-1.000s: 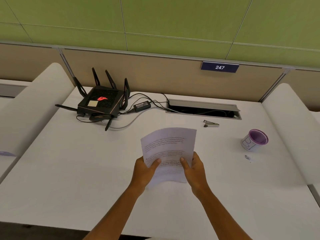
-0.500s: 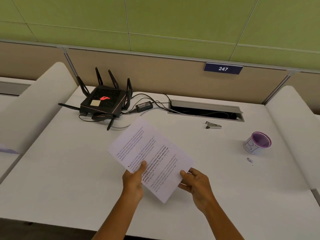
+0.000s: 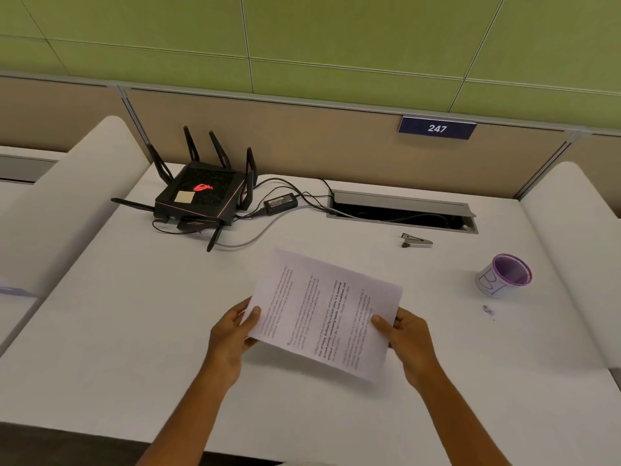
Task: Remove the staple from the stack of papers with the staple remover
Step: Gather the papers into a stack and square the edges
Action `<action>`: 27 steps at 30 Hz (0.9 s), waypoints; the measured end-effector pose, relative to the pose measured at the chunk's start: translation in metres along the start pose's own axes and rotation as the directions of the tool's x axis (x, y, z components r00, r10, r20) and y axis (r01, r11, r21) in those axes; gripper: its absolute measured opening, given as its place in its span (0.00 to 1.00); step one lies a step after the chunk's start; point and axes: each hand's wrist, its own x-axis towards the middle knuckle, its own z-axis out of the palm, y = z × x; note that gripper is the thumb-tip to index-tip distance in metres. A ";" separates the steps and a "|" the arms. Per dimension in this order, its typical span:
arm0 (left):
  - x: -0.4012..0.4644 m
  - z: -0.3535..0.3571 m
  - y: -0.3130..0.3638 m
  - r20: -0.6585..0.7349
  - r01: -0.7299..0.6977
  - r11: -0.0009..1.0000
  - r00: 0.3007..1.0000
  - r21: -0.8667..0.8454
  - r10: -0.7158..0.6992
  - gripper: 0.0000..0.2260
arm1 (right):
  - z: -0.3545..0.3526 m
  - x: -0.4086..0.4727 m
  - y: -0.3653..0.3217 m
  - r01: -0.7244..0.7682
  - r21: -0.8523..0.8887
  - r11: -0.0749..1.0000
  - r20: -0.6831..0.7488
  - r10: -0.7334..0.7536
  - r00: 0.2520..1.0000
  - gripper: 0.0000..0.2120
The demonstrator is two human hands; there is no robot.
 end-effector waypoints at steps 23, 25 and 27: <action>0.008 0.045 0.007 -0.003 -0.190 0.948 0.980 0.255 0.198 0.10 | 0.001 0.012 0.006 0.113 0.010 0.994 -0.125 -0.111 0.986 0.08; 0.008 0.046 0.005 -0.001 -0.183 0.944 0.982 0.275 0.190 0.10 | 0.001 0.013 0.008 0.100 0.007 0.995 -0.135 -0.098 0.986 0.07; 0.006 0.047 0.000 0.006 -0.161 0.940 0.986 0.303 0.167 0.11 | 0.002 0.014 0.011 0.079 0.000 0.997 -0.137 -0.079 0.987 0.07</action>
